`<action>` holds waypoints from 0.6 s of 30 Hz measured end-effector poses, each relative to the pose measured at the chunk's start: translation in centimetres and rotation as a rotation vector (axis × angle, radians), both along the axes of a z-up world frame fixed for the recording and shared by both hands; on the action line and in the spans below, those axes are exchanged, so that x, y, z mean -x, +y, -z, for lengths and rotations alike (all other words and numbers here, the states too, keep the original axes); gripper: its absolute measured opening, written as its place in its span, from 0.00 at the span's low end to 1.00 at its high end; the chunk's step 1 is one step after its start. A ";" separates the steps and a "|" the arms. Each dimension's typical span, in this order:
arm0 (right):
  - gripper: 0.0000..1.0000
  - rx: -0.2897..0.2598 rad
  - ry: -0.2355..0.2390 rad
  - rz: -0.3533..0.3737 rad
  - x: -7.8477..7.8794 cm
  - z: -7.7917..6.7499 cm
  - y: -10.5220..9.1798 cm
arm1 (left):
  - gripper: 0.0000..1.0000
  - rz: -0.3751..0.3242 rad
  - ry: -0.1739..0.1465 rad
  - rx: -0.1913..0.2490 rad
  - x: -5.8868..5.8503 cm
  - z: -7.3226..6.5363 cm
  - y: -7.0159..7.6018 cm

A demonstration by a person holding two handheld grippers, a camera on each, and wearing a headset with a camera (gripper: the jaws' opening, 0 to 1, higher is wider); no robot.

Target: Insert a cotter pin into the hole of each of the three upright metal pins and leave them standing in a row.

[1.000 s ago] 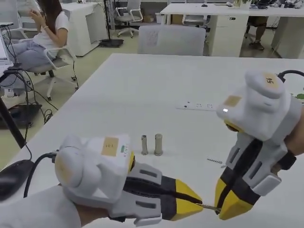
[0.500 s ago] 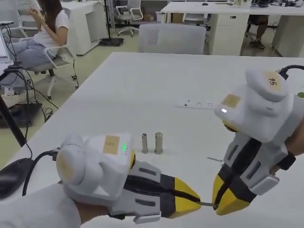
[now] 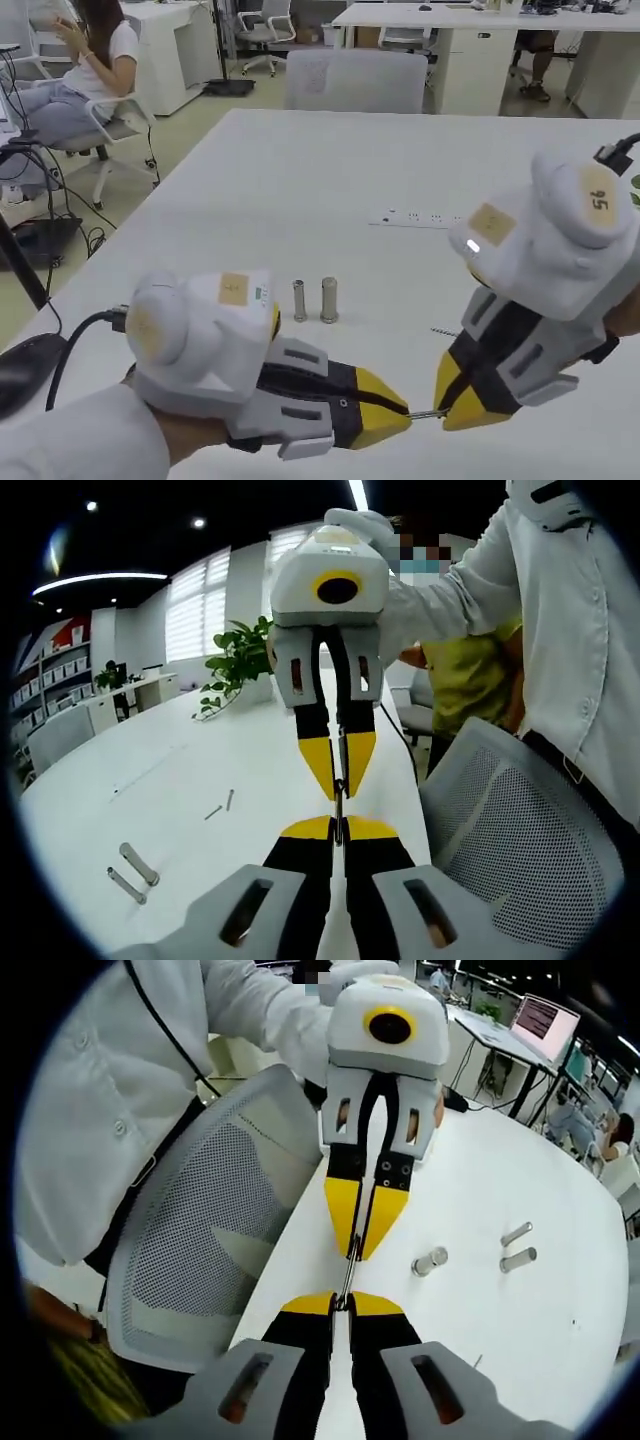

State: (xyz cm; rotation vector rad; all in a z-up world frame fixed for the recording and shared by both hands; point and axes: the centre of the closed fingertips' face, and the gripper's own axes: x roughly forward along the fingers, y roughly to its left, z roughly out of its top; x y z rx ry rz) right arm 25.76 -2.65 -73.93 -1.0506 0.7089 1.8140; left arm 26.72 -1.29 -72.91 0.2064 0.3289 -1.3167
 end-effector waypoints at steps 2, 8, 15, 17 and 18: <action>0.07 0.002 -0.009 -0.003 -0.1 0.0 0.0 | 0.00 -0.003 -0.006 -0.007 -0.1 0.1 0.0; 0.07 0.010 -0.008 0.011 -0.3 0.0 0.1 | 0.00 -0.006 -0.025 -0.029 -0.2 0.2 0.0; 0.07 0.021 0.027 0.041 -0.4 0.0 0.2 | 0.00 0.006 -0.070 -0.069 -0.1 0.3 -0.1; 0.07 0.031 0.044 0.056 -0.3 0.1 0.1 | 0.00 0.015 -0.099 -0.090 -0.1 0.4 -0.1; 0.07 0.035 0.050 0.062 -0.3 0.1 0.1 | 0.00 0.017 -0.102 -0.096 -0.1 0.4 -0.1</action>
